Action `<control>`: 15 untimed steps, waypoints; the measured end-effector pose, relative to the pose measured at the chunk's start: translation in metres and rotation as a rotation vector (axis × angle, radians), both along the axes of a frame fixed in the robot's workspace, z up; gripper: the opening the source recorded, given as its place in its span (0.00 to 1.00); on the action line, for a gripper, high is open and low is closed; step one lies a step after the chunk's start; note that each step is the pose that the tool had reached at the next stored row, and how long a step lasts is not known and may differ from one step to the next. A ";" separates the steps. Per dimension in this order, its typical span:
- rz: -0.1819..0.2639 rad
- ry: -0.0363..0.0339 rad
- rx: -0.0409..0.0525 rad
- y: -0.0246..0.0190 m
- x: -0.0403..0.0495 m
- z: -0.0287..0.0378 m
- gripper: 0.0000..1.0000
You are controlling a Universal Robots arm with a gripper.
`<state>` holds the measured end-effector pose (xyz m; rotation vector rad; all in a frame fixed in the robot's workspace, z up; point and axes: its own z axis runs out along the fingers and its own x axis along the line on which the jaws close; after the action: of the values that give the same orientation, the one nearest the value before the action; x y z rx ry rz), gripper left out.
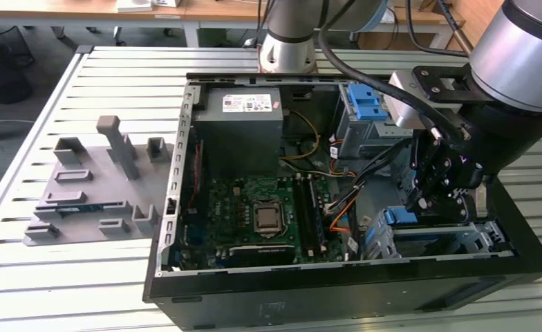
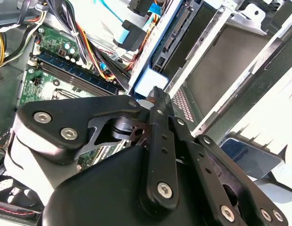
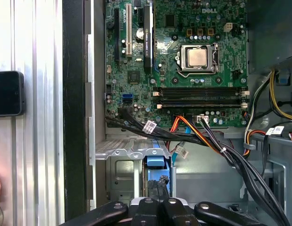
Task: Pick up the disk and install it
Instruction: 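Insert the first disk wire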
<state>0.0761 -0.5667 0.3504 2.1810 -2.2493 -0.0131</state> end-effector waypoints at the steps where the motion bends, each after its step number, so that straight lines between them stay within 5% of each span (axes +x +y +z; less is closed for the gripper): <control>1: 0.000 0.0000 0.0000 0.0000 0.0000 0.0000 0.11; 8: 0.000 0.0000 0.0001 0.0000 0.0038 -0.0001 0.11; 15: 0.000 0.0000 0.0000 0.0000 0.0218 -0.0001 0.11</control>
<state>0.0979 -0.5667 0.3503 2.1810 -2.2492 -0.0131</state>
